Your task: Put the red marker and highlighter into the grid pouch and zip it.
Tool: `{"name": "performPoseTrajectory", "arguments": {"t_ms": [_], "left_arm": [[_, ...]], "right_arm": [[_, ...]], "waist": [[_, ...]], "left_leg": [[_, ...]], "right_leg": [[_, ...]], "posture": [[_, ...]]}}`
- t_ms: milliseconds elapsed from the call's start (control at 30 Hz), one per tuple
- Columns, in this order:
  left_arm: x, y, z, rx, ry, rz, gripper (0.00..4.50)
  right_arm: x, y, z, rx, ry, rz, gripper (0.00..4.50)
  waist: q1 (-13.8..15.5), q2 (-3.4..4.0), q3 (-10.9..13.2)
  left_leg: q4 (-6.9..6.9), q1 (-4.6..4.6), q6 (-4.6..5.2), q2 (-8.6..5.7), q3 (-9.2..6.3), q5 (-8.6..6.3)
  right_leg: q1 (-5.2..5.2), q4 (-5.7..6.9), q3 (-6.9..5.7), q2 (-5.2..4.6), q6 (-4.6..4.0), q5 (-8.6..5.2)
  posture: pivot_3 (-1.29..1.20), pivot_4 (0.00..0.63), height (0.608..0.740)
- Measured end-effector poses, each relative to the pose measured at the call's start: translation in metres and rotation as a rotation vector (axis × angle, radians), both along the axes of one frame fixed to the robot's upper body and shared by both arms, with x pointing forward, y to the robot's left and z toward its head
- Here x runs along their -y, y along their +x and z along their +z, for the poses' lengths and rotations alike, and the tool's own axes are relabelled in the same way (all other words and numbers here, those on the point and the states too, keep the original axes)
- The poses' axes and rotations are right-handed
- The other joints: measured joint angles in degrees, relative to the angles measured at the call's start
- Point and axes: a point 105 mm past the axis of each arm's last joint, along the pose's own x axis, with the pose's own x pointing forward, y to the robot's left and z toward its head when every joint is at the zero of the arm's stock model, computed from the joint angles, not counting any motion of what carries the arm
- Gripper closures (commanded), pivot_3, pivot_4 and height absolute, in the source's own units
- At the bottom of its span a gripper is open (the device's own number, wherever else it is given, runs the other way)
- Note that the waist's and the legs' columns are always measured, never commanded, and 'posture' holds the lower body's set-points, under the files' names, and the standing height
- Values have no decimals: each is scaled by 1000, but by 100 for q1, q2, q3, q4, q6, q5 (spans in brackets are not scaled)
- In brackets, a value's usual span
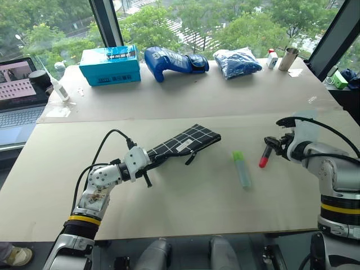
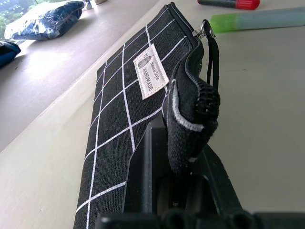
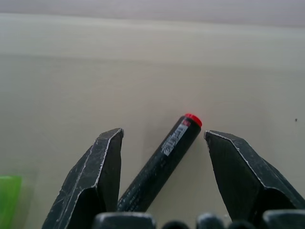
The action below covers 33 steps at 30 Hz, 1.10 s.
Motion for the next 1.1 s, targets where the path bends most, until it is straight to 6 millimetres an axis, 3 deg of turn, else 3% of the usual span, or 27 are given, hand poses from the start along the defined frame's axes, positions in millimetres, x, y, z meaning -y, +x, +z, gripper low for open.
{"name": "performPoseTrajectory", "arguments": {"t_ms": [133, 400, 533, 633, 800, 967, 1100], "left_arm": [[0, 0, -1, 1, -1, 2, 4500], [0, 0, -1, 0, -5, 4, 4500], [-1, 1, -3, -9, -4, 9, 4500], [-2, 1, -3, -8, -4, 9, 4500], [-1, 1, -2, 2, -5, 9, 4500], [-2, 1, -2, 3, -4, 12, 4500], [-5, 0, -1, -4, 3, 1, 4500]], "right_arm": [[7, -3, -3, -9, 11, -30, 1448], [-11, -7, -34, -65, 88, -34, 1448], [-8, -7, -36, -62, 82, -48, 1448], [-6, -8, -40, -61, 71, -53, 2080], [-3, -11, -44, -55, 55, -60, 3845], [-5, -9, -42, -44, 47, -49, 3992], [-29, 2, -31, 24, 34, 95, 3992]], "waist": [[-1, 0, 0], [1, -1, -3], [12, -2, -4], [18, -2, -4], [21, -13, -12], [8, -15, -14], [-40, -8, -10]], "left_leg": [[0, 2, 0, 1, 0, 0], [-1, 14, 1, 2, -1, 0], [1, 31, 2, 0, -1, -2], [-2, 62, 15, 1, -1, -9], [-4, 81, 61, 1, -3, -36], [-4, 82, 60, 2, -4, -36], [-9, 80, 59, 2, -1, -36]], "right_leg": [[0, 1, 0, 1, 0, 0], [12, 0, -1, 2, 0, 0], [33, -5, -3, 3, 3, 1], [68, -13, -9, 5, 3, 1], [83, -16, -10, 12, 3, 1], [82, -17, -8, 13, 3, 1], [71, -15, -3, 12, 3, 1]], "posture": [[0, 150, 740], [0, 150, 740], [0, 150, 740], [0, 150, 740], [0, 150, 740], [0, 150, 740], [0, 150, 740]]}}
